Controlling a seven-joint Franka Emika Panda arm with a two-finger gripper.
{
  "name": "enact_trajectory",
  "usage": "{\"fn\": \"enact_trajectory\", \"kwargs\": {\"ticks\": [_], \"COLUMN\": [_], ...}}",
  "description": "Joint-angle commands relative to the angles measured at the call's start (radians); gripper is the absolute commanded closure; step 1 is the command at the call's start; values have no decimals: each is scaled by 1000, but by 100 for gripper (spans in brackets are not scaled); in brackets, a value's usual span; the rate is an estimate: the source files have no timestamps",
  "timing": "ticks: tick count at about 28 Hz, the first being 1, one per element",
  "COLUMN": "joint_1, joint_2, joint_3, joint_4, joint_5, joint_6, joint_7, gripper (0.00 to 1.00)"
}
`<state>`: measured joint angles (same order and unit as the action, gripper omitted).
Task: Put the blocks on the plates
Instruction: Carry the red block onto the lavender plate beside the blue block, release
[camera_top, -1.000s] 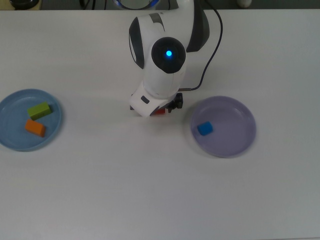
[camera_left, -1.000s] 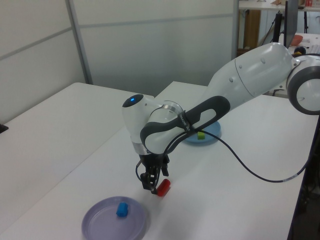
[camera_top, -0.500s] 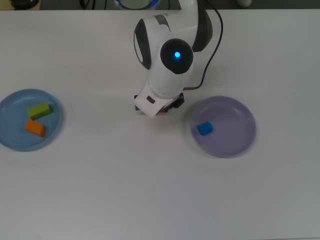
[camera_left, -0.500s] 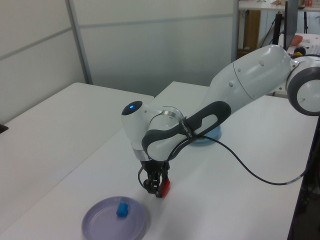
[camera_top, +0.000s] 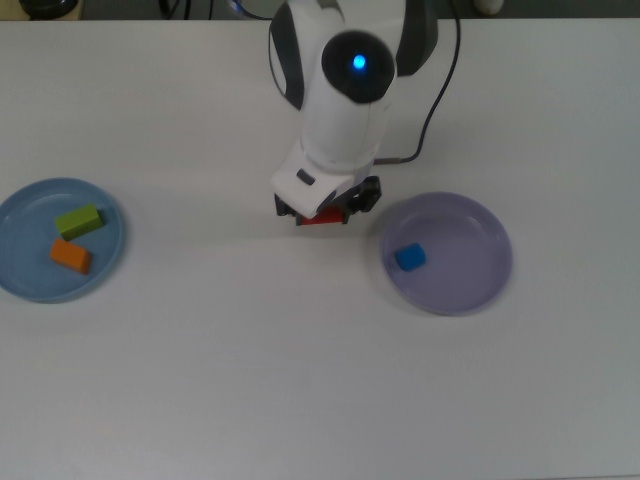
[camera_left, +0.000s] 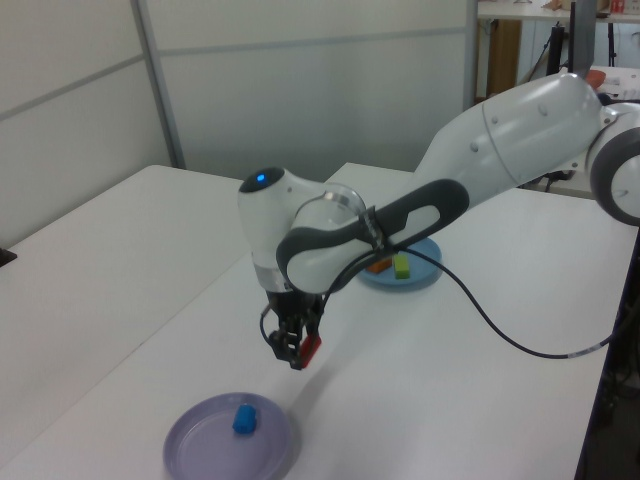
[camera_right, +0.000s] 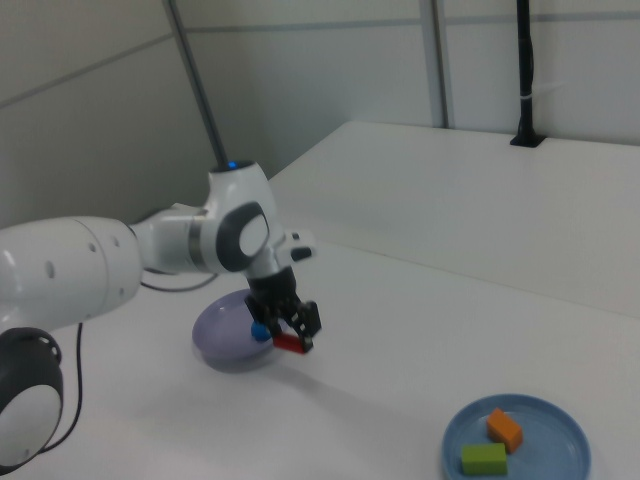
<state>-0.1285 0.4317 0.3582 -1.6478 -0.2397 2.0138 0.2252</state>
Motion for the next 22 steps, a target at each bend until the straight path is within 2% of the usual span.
{"fn": "enact_trajectory", "kwargs": {"ticks": [1,4,7,9,14,15,17,22], "joint_1": [10,38,95,118,162,164,171,178], "joint_2": [-18,-10,4,25,87,100,105,105], "joint_3": [48,61,59,58,50,50,51,50], "joint_4": [14,25,22,23,25,25,25,22], "joint_5": [28,28,22,10,-81,-120,-157,-174], "joint_6": [26,45,129,160,226,230,230,223], "joint_7": [28,29,68,95,143,161,175,180], "gripper": [84,84,84,81,72,71,71,67]}}
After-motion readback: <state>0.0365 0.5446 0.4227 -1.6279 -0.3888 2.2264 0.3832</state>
